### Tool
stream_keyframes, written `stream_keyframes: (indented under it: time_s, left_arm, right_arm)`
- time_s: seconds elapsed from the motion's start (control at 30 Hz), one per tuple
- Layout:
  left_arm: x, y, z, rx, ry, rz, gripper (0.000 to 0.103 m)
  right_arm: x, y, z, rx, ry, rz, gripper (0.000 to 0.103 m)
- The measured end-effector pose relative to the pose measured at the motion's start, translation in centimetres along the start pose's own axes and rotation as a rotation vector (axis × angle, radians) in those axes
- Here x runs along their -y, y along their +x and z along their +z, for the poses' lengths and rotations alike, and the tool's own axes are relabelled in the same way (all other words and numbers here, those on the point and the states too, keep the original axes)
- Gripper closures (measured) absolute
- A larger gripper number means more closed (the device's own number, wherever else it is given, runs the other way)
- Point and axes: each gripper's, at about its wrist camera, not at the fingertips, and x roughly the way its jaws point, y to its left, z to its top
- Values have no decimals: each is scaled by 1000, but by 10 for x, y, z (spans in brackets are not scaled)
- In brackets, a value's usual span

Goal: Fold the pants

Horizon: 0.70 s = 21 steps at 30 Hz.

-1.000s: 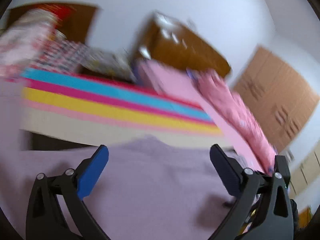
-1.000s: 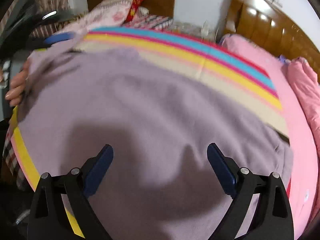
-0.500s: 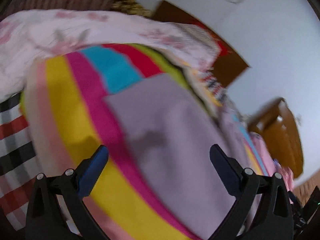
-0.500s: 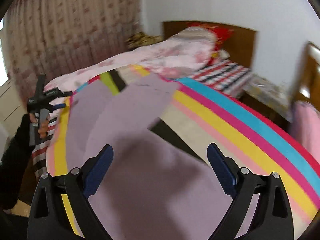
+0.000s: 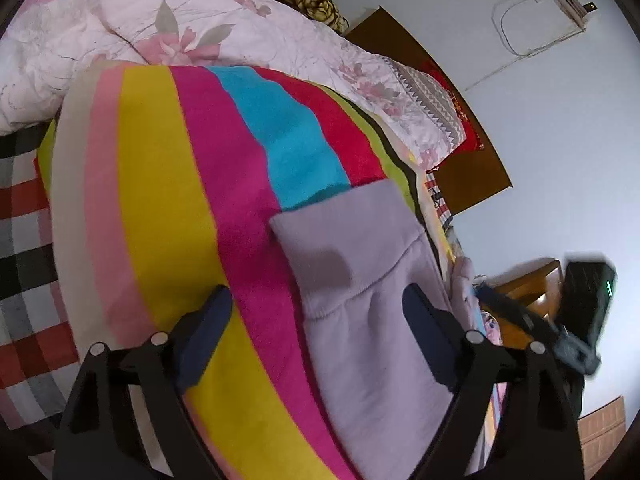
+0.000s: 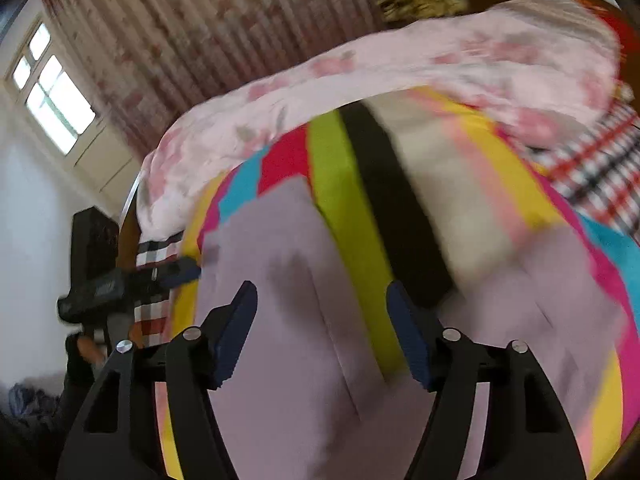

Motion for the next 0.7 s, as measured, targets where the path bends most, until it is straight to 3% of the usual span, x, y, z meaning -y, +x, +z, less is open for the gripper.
stream_keyframes:
  time_s: [0.1,0.27,0.33,0.37,0.4,0.43,0.57,0.63,0.67,0.7]
  left_arm:
    - [4,2,2,-8,44,5,28]
    - [0,10,5,-5,38,-9,29]
    - [2,11,5,2,42,-8,30]
    - [4,11,4,9,53,-5,38]
    - [6,11,3,9,60,-2,59]
    - [7,12,2,0,60,-2,68]
    - [2,16,3,-8,44,-32,74]
    - [-3,16,5,-11,23,-40,83]
    - [-3,15,5,-9,18,-57,96]
    - [-3,13,6,0,22,-60,98]
  right_arm:
    - [-9,40,24,-68,-46,-29,44]
    - [-11,59,18,-86,-78,-18,47]
    - [-7,54,13,-67,-67,16,58]
    - [-4,54,13,-62,-63,34,76]
    - [-4,54,13,-64,-67,66,81]
    - [-7,53,11,-62,-84,70,81]
    - [-6,53,9,-69,-75,73,81]
    - [-2,57,10,-82,-48,84,80]
    - [-3,57,10,-80,-52,81,81]
    - [-6,56,9,-75,-68,67,87]
